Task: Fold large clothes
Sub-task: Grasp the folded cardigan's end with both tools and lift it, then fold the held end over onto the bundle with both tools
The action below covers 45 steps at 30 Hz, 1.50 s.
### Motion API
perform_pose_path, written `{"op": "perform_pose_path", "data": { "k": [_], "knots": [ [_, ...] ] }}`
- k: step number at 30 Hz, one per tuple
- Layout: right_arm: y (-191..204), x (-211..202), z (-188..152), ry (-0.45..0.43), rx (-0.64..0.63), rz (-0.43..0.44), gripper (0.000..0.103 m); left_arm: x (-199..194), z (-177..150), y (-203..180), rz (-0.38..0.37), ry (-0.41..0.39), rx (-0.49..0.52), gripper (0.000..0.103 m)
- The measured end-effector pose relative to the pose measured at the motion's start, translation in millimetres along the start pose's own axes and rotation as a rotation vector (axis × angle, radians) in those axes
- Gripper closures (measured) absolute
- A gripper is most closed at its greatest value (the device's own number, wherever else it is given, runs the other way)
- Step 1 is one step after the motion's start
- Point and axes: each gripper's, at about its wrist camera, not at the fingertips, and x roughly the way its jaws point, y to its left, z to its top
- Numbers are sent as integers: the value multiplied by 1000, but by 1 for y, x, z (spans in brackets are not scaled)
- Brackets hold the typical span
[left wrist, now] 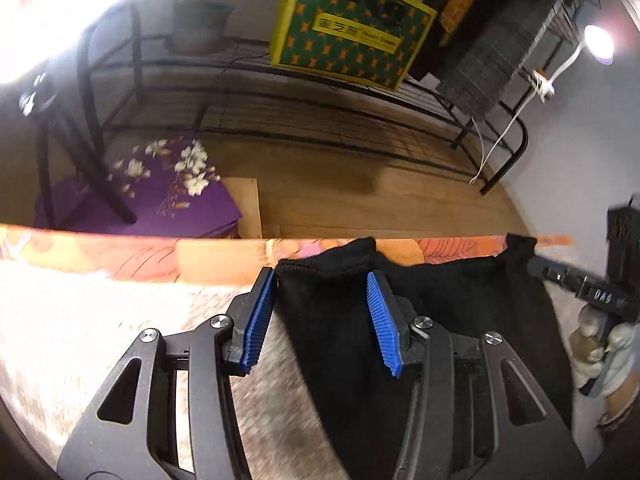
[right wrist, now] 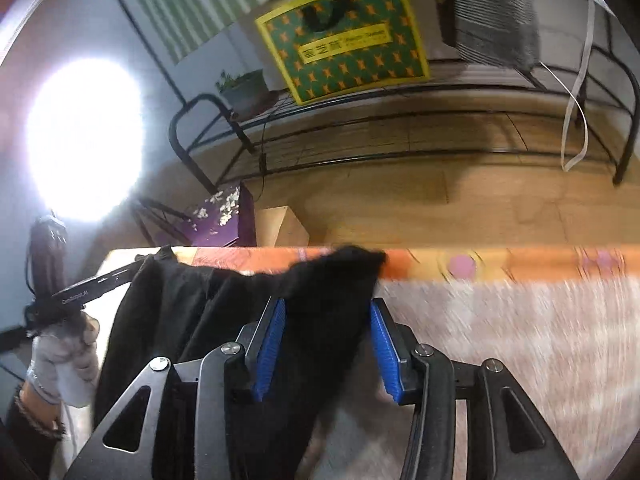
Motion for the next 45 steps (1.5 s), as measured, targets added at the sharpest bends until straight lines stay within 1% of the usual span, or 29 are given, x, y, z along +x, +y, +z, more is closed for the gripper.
{"op": "perform_pose_path", "data": {
  "k": [1, 2, 3, 4, 5, 7, 12, 17, 19, 24, 29, 31, 35, 38, 40, 42, 45],
  "knots": [
    [4, 2, 1, 5, -9, -4, 67, 3, 0, -5, 1, 5, 17, 57],
    [8, 6, 5, 13, -25, -8, 71, 4, -1, -10, 1, 4, 37, 65],
    [13, 9, 6, 20, -47, -8, 80, 5, -1, -14, 8, 6, 55, 71],
    [15, 9, 7, 25, -62, -4, 88, 5, -2, -17, 0, 7, 69, 83],
    [18, 9, 7, 28, -79, 0, 90, 5, -2, -18, -16, 9, 76, 89],
    [20, 6, 7, 21, -92, 12, 93, 0, -2, -20, -36, 1, 75, 91],
    [24, -16, 9, -29, -97, 63, 95, -24, -4, -21, -104, -45, 39, 93],
    [37, -53, 8, -82, -131, 111, 95, -68, -9, -29, -148, -99, 45, 93],
    [42, -67, 5, -95, -140, 128, 95, -88, -14, -32, -155, -119, 47, 93],
    [63, -112, -11, -129, -179, 180, 95, -139, -38, -45, -174, -146, 59, 93],
    [83, -166, -47, -142, -199, 213, 95, -196, -74, -68, -178, -164, 89, 93],
    [87, -183, -63, -132, -207, 205, 95, -220, -95, -76, -177, -167, 99, 93],
    [103, -214, -109, -103, -253, 206, 95, -254, -139, -82, -179, -160, 98, 93],
    [109, -226, -147, -80, -265, 211, 95, -272, -178, -89, -174, -147, 124, 93],
    [111, -230, -171, -66, -262, 217, 95, -277, -198, -92, -170, -131, 138, 93],
    [112, -231, -196, -51, -262, 211, 95, -278, -217, -93, -165, -109, 139, 93],
    [109, -232, -229, -32, -248, 205, 95, -275, -246, -93, -126, -75, 162, 93]
  ]
}}
